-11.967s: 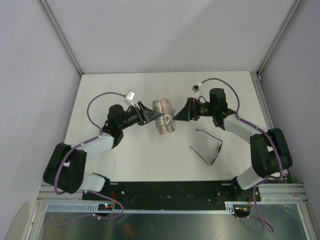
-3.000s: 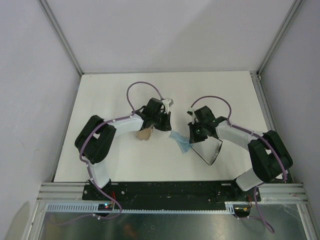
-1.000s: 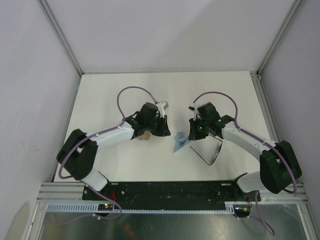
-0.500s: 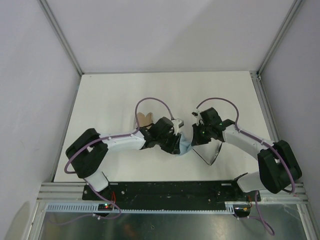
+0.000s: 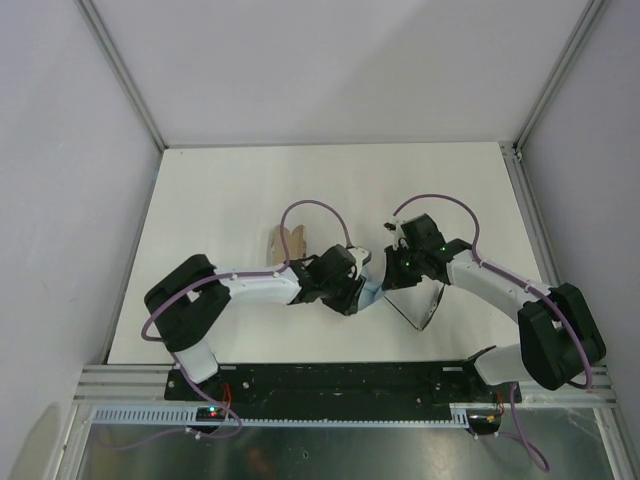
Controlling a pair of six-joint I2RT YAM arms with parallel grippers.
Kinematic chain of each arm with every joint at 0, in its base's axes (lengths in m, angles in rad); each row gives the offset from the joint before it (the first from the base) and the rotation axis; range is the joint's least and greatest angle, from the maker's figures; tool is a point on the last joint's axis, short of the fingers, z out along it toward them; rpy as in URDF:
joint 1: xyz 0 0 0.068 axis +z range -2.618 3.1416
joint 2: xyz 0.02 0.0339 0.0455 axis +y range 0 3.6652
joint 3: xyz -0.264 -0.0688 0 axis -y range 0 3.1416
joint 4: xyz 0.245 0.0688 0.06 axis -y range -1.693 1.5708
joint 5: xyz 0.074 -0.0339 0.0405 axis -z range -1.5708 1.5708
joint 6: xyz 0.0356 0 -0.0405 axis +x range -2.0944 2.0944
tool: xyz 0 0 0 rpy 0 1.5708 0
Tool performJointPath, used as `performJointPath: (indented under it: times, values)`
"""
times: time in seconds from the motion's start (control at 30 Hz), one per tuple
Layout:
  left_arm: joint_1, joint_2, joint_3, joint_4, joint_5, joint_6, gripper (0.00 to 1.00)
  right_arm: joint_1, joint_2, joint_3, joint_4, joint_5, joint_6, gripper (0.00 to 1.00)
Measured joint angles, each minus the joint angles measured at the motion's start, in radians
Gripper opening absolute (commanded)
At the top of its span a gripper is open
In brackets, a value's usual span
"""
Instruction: Organize the sunglasses
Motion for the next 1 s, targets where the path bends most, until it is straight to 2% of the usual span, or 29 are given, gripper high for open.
performJointPath:
  times: [0.13, 0.2, 0.4, 0.47, 0.83, 1.0]
  values:
    - [-0.019, 0.021, 0.024, 0.0, -0.027, 0.012, 0.46, 0.0, 0.0, 0.0, 0.0, 0.0, 0.0, 0.0]
    - [-0.029, 0.037, 0.041, 0.003, -0.036, 0.019, 0.41, 0.0, 0.0, 0.0, 0.0, 0.0, 0.0, 0.0]
    - [-0.043, 0.089, 0.085, 0.021, -0.045, 0.034, 0.07, -0.002, -0.009, -0.002, 0.0, 0.0, 0.0, 0.0]
    - [-0.044, 0.103, 0.097, 0.027, -0.053, 0.029, 0.02, -0.003, -0.011, -0.002, 0.0, 0.0, 0.0, 0.0]
    - [-0.048, 0.111, 0.114, 0.021, -0.114, 0.004, 0.0, -0.019, -0.009, -0.007, 0.053, -0.025, 0.028, 0.0]
    - [0.021, 0.093, 0.117, -0.034, -0.1, -0.016, 0.0, -0.041, 0.048, 0.008, 0.124, -0.06, 0.06, 0.0]
